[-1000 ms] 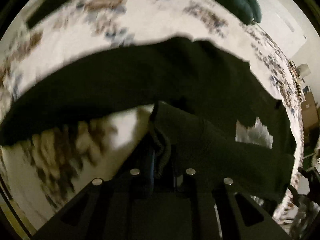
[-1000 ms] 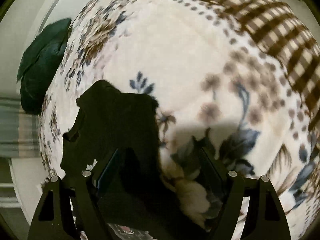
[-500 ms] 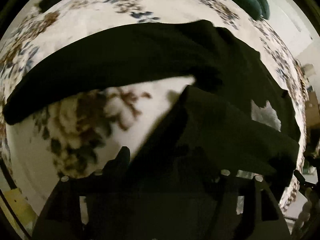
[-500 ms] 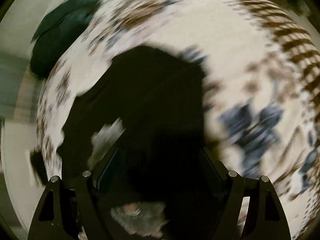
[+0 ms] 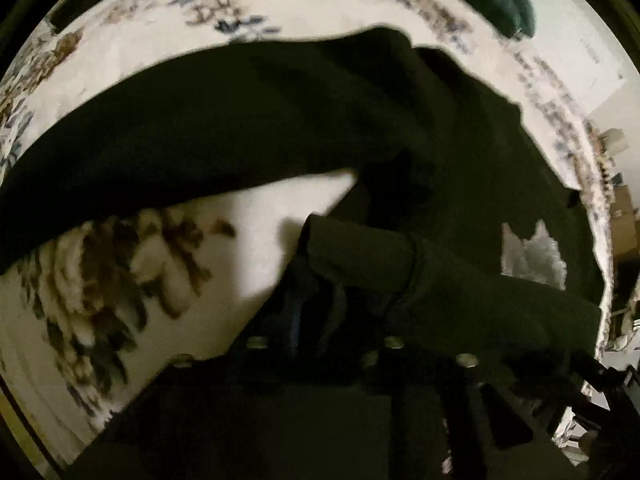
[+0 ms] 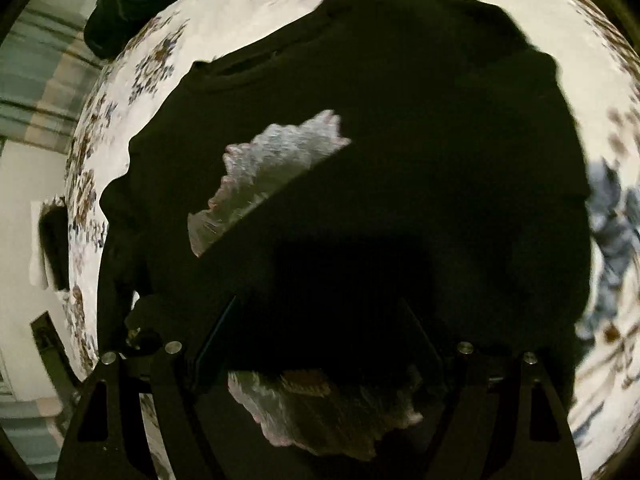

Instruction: Fold small clothes

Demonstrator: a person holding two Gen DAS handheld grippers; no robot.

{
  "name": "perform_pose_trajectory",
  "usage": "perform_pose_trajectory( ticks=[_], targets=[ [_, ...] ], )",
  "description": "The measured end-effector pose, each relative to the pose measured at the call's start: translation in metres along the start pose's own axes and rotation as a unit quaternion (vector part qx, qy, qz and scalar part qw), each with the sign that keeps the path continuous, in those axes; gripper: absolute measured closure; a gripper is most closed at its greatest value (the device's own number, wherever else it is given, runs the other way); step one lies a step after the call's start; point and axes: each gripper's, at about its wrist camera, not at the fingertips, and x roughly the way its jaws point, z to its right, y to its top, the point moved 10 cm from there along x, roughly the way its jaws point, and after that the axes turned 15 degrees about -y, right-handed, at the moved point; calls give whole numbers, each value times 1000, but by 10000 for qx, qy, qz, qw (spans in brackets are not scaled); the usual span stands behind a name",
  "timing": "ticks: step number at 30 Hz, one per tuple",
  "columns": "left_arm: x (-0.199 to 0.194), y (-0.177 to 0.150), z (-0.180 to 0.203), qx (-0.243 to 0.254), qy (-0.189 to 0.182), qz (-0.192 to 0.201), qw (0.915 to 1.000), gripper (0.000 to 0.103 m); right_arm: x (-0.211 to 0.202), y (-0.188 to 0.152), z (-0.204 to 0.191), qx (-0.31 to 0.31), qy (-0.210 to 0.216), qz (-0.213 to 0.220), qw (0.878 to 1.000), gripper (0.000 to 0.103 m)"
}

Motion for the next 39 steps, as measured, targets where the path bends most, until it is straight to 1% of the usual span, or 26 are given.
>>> perform_pose_trajectory(
  ticks=[1, 4, 7, 9, 11, 14, 15, 16, 18, 19, 20, 21, 22, 23, 24, 25, 26, 28, 31, 32, 36, 38, 39],
  targets=[
    [-12, -3, 0, -26, -111, 113, 9999, 90, -2, -1, 5, 59, -25, 1, 10000, 21],
    [-35, -18, -9, -183, -179, 97, 9996, 91, -9, 1, 15, 63, -102, 46, 9999, 21],
    [-34, -37, -24, -365, -109, -103, 9992, 90, -14, 6, 20, 7, -151, 13, 9999, 21],
    [-29, -47, -34, -514, -125, -247, 9983, 90, -15, 14, 14, -135, -205, -8, 9997, 21],
    [-29, -48, -36, -554, -209, -250, 9979, 90, -14, 23, -2, -519, -301, -25, 9982, 21],
    [-30, -48, -35, -540, -267, -247, 9979, 90, -4, 34, -36, -1551, -524, -113, 9864, 21],
    [-29, -49, -35, -533, -273, -258, 9979, 90, 1, 37, -47, -1909, -594, -130, 9797, 21],
    [-29, -49, -36, -516, -275, -259, 9980, 90, 9, 37, -58, -2364, -697, -187, 9690, 21],
    [-29, -50, -36, -466, -272, -260, 9982, 89, 30, 31, -71, -3210, -983, -468, 9408, 21],
    [-29, -51, -35, -438, -264, -260, 9984, 89, 41, 27, -72, -3592, -1248, -582, 9230, 21],
    [-30, -51, -36, -425, -263, -255, 9984, 90, 48, 23, -73, -3844, -1368, -656, 9106, 21],
    [-29, -50, -35, -424, -263, -245, 9985, 90, 53, 20, -74, -4108, -1482, -630, 8974, 22],
    [-30, -49, -34, -421, -266, -230, 9985, 90, 52, 19, -75, -4198, -1467, -573, 8938, 29],
    [-30, -49, -34, -418, -259, -222, 9985, 90, 48, 18, -78, -4321, -1419, -473, 8893, 58],
    [-31, -47, -33, -418, -272, -204, 9985, 90, 44, 20, -78, -4341, -1462, -379, 8881, 100],
    [-32, -46, -32, -411, -284, -182, 9986, 90, 38, 25, -76, -4230, -1466, -266, 8938, 99],
    [-32, -43, -30, -391, -287, -156, 9987, 90, 32, 28, -76, -4133, -1370, -176, 9001, 99],
    [-33, -37, -22, -347, -394, -116, 9986, 90, 17, 38, -73, -3968, -1295, 74, 9087, 100],
    [-34, -19, -5, -117, -488, 16, 9987, 90, -8, 60, -65, -3565, -1205, 431, 9255, 100],
    [-34, -12, -1, -65, -509, 60, 9987, 90, -15, 66, -63, -3492, -1171, 513, 9283, 100],
    [-30, 26, 16, 138, -664, 323, 9972, 90, -38, 97, -54, -3096, -1087, 748, 9417, 100],
    [-20, 44, 25, 364, -676, 349, 9964, 90, -40, 114, -58, -2826, -1097, 774, 9498, 100],
    [-10, 51, 30, 477, -679, 294, 9961, 90, -39, 123, -59, -2731, -1138, 779, 9521, 100]
  ],
)
